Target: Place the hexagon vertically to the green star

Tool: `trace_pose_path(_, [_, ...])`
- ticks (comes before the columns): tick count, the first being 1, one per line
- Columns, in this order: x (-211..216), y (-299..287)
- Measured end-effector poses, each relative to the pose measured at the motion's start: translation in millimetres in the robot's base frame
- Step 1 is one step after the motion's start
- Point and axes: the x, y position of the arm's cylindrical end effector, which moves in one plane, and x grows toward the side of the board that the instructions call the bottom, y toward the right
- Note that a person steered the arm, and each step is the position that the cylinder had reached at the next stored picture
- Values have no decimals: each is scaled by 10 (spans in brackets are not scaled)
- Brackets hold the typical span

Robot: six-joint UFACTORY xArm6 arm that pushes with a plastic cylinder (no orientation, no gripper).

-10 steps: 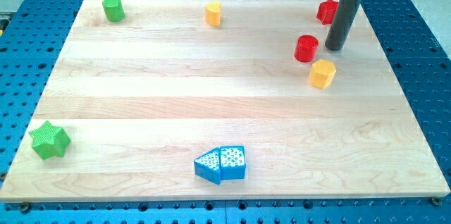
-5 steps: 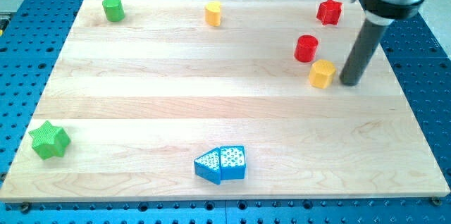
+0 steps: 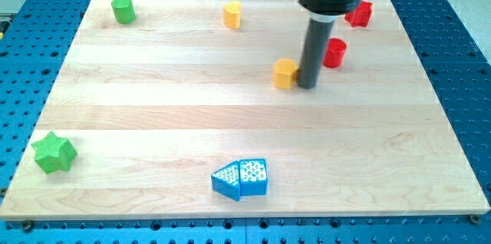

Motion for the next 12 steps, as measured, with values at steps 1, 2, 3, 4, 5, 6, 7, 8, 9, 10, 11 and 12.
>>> trace_pose_path(1, [0,-781])
trace_pose_path(2, [-1,-74])
trace_pose_path(3, [-225,-708])
trace_pose_path(4, [-169,-1564])
trace_pose_path(5, [-496,-935])
trace_pose_path(6, [-568,-1714])
trace_pose_path(7, [-98,-2301])
trace_pose_path(8, [-95,-2334])
trace_pose_path(9, [-287,-2686])
trace_pose_path(10, [-57,-2979])
trace_pose_path(11, [-373,-2884])
trace_pose_path(12, [-493,-3361])
